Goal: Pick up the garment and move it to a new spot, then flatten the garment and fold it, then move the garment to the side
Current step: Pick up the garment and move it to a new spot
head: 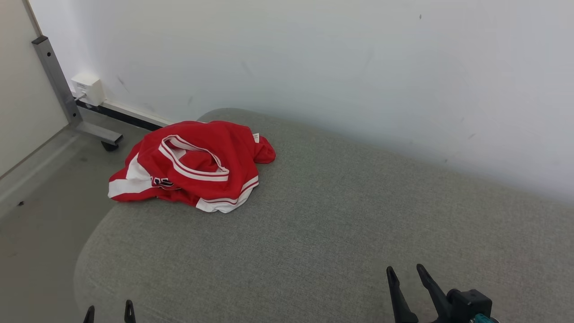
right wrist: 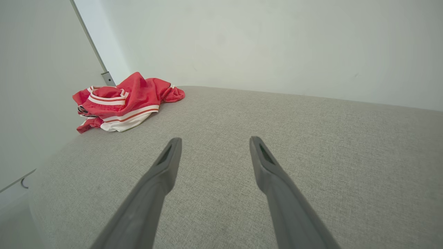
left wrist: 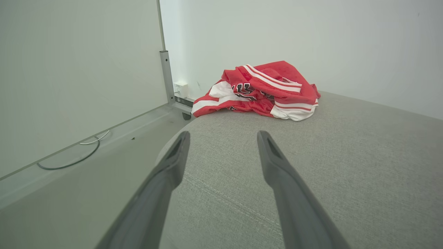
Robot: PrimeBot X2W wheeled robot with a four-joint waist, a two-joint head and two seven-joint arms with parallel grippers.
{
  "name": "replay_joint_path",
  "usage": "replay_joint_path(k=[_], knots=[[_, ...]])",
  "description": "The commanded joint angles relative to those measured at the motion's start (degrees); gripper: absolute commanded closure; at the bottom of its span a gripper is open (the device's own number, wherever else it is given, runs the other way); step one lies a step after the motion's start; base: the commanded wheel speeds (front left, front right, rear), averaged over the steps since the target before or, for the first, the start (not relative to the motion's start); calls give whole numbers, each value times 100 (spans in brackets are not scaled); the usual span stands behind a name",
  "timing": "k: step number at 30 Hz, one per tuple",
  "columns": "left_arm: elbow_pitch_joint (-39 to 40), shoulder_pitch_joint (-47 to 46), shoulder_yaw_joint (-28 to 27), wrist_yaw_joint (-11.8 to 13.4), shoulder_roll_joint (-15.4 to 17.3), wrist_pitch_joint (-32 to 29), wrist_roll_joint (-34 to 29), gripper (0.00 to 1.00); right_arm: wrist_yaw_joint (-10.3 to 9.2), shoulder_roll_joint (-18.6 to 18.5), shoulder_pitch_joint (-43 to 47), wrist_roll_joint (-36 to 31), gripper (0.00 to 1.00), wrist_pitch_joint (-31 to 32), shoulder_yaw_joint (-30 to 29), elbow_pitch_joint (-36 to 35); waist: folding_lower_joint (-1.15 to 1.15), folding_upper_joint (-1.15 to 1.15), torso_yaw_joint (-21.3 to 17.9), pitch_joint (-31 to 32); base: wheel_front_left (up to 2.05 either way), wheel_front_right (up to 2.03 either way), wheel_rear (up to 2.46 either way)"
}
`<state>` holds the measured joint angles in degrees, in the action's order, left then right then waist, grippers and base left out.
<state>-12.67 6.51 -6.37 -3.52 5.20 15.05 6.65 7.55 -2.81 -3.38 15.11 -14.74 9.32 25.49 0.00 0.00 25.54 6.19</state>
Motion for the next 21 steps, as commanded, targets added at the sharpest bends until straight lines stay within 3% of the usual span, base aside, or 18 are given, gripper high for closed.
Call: replay_joint_path(k=[1,13,21], knots=[[32,102,-46,31,-35,20,27,0,-12,-13,-65,-18,0,-35,21,39,0,0,60,-64,0,0,0],[27,74,-92,14,-84,20,-5,0,-12,-13,-152,44,0,-46,83,181,0,0,106,-123,0,0,0],[-639,-580,120,-258,50,-151,313,0,-12,-14,70,-37,0,-49,-115,92,0,0,103,-169,0,0,0]])
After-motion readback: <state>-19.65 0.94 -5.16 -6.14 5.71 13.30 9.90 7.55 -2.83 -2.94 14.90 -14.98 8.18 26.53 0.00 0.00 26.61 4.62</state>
